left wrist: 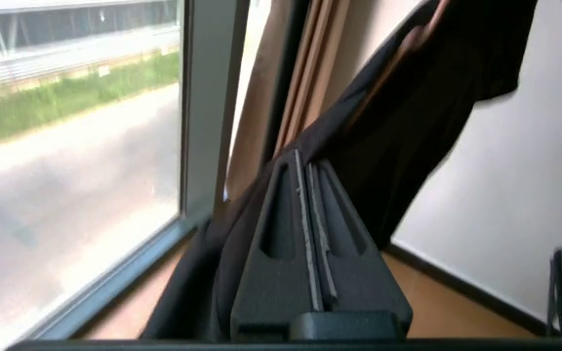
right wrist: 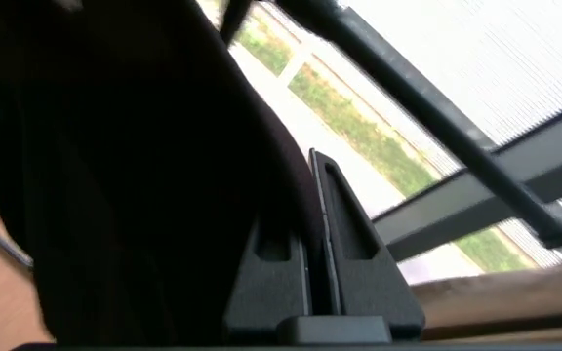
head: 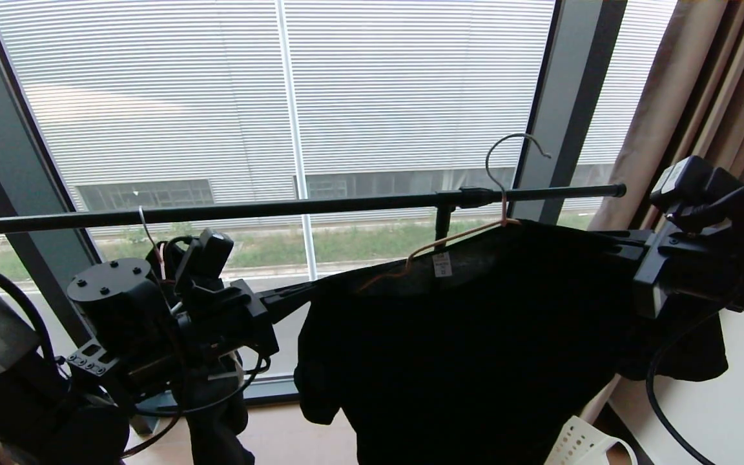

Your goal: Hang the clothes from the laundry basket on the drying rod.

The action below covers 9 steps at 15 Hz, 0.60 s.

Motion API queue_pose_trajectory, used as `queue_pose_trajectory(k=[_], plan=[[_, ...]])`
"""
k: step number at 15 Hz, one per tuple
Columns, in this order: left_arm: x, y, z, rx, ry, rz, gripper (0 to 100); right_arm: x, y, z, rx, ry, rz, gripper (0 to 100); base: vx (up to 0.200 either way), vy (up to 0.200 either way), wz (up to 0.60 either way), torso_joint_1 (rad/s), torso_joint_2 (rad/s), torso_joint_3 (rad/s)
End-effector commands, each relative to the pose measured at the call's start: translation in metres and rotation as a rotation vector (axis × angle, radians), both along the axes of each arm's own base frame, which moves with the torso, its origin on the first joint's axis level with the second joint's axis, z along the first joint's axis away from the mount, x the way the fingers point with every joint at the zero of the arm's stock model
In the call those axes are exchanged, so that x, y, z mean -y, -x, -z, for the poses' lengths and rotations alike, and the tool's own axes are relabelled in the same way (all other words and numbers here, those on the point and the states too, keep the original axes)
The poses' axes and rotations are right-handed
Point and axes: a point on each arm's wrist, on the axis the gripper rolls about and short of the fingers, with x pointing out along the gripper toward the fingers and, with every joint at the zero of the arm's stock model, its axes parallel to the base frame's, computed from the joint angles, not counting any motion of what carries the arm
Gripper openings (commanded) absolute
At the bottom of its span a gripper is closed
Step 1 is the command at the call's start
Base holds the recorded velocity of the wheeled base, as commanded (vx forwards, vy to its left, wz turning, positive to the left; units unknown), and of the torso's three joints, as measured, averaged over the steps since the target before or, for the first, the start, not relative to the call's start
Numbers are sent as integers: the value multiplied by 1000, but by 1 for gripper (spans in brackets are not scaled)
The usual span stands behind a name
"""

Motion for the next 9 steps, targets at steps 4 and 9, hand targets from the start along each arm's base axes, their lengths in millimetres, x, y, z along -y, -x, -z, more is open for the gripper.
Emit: queue_pose_trajectory(k=[4, 9], plan=[[4, 5, -43, 28, -8, 17, 0, -8, 0, 30, -7, -30, 2, 0, 0, 0, 0, 0, 0, 0], [15, 2, -49, 0, -97, 45, 0, -19, 12, 52, -33, -91, -40, 0, 0, 0, 0, 0, 0, 0]])
